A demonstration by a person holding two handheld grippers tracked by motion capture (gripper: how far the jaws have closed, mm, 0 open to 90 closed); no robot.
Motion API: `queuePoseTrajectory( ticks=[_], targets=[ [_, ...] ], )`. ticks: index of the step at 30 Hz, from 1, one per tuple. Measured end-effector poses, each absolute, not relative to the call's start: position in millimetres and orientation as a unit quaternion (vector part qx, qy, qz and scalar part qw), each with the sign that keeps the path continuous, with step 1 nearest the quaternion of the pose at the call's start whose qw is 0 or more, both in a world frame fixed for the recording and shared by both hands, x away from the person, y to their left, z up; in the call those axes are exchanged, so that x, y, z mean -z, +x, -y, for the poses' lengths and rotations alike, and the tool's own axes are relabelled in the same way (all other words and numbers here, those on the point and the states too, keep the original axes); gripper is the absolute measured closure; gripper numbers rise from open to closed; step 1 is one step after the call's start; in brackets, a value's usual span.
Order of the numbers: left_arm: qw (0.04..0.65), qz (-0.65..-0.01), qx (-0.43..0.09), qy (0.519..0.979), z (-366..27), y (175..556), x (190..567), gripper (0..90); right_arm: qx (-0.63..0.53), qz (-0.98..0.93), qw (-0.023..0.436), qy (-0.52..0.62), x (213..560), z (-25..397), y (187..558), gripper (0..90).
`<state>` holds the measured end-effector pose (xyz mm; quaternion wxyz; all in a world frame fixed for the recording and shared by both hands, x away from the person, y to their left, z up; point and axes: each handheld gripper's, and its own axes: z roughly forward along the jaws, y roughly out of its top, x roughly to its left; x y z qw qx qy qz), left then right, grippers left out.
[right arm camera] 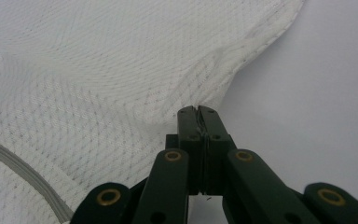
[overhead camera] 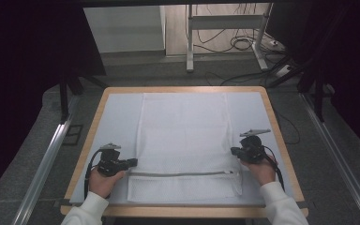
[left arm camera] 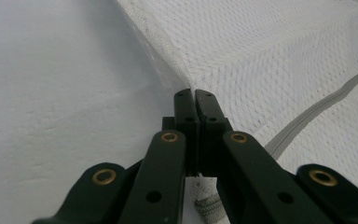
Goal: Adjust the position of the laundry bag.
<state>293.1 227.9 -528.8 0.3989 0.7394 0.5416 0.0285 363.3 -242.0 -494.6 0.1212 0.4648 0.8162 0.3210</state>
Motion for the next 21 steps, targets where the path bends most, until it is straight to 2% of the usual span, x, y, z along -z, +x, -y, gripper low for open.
queuePoseTrajectory(
  ticks=[21],
  targets=[
    [0.391,-0.55,-0.031,0.738,-241.2,287.7,534.0,89.9,-0.325,-0.822,0.101,0.456,500.0,232.4,359.8,87.7]
  ],
)
